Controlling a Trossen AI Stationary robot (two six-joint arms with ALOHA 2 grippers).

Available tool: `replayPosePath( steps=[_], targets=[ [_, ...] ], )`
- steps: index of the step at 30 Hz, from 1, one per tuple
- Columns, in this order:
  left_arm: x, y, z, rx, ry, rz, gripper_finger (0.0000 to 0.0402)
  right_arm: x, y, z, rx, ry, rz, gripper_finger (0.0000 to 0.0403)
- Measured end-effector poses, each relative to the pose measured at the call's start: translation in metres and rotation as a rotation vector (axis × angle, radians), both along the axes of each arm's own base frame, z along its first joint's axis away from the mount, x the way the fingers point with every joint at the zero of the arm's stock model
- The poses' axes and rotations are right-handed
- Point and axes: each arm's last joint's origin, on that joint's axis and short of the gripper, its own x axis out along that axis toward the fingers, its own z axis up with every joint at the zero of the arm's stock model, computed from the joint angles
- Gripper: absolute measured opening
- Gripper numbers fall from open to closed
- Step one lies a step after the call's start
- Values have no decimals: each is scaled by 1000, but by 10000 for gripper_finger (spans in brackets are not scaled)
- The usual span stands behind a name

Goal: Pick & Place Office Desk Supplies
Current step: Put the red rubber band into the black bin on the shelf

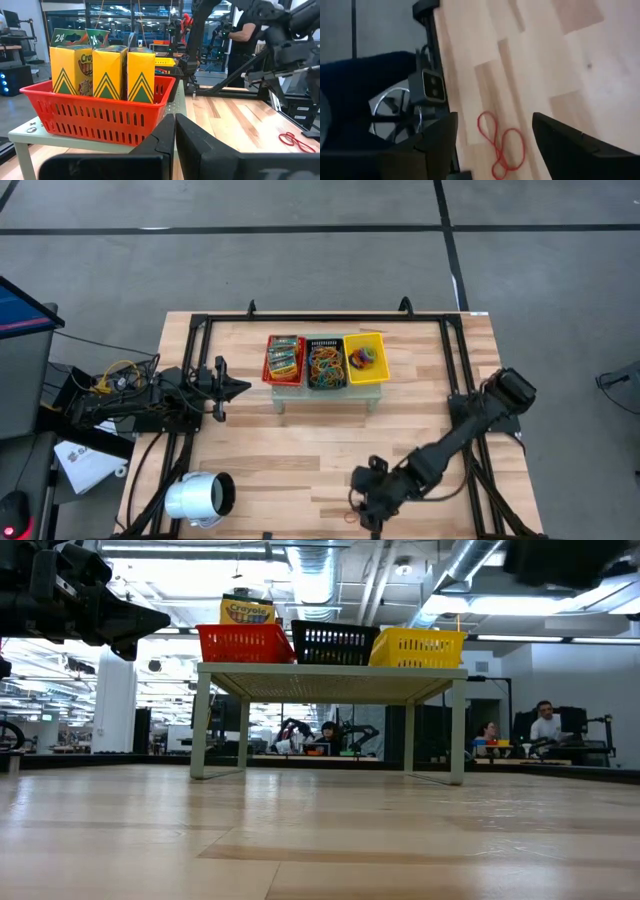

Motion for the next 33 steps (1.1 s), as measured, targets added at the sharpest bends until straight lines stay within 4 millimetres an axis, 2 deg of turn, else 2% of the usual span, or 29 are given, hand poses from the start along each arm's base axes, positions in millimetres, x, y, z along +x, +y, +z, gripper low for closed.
replayPosePath(
  steps=[5,11,16,20,26,33],
  targets=[
    [0,0,0,0,0,0,8,-7,19,-24,-53,20,87,244],
    [0,0,0,-1,4,0,8,-2,38,-70,-55,158,241,230],
    [0,0,-1,-1,6,0,8,-1,46,-91,-12,240,250,221],
    [0,0,-1,-1,7,0,8,-3,46,-96,-26,270,189,202],
    [0,0,0,0,3,0,8,-3,45,-100,-43,281,164,137],
    [0,0,0,-1,4,0,8,-5,41,-103,-69,308,123,22]
  ],
)
